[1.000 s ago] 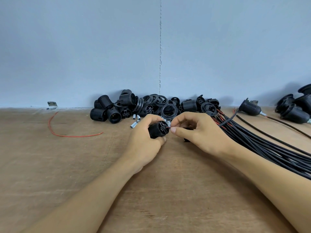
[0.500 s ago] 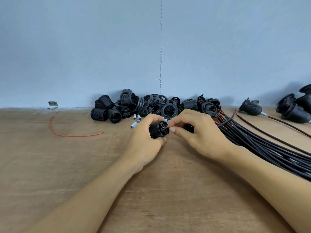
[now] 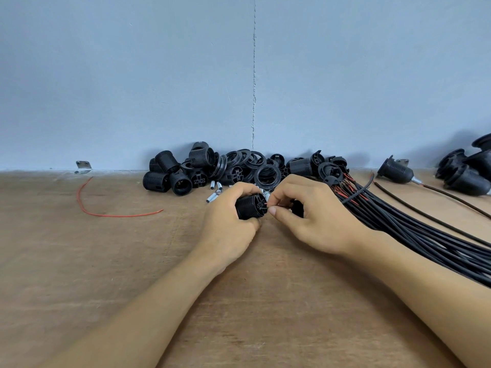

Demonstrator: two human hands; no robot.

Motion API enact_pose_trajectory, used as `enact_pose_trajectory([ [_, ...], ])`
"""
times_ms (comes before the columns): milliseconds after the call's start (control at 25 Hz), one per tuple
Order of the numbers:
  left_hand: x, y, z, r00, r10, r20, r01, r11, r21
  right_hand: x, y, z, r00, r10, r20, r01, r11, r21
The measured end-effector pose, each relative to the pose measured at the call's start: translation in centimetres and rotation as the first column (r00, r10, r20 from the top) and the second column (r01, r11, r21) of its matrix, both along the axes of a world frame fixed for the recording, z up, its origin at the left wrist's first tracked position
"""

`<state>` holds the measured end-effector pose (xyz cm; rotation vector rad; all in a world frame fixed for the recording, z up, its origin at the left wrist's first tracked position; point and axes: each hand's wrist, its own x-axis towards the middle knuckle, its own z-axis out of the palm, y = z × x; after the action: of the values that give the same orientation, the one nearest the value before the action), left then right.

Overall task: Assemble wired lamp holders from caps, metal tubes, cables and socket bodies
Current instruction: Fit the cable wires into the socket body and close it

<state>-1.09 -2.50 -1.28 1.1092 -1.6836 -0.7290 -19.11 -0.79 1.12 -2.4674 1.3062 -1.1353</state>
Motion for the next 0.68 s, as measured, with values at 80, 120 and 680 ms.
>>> enact_pose_trajectory([
  [80, -0.04, 0.07, 0.13, 0.997, 0.036, 0.065, -0.033, 0.998, -0.055, -0.04, -0.02, -0.05, 0.999, 0.006, -0.038, -0.007, 1.000, -0.018],
  [120, -0.07, 0.11, 0.20, 0.994, 0.054, 0.100, -0.046, 0.995, -0.084, -0.08, -0.05, -0.07, 0.999, 0.006, -0.054, -0.007, 1.000, -0.027],
  [680, -0.11, 0.48, 0.28, 0.976, 0.095, 0.194, -0.067, 0.987, -0.145, 0.18, 0.34, -0.15, 0.980, -0.041, -0.197, 0.026, 0.997, -0.075],
])
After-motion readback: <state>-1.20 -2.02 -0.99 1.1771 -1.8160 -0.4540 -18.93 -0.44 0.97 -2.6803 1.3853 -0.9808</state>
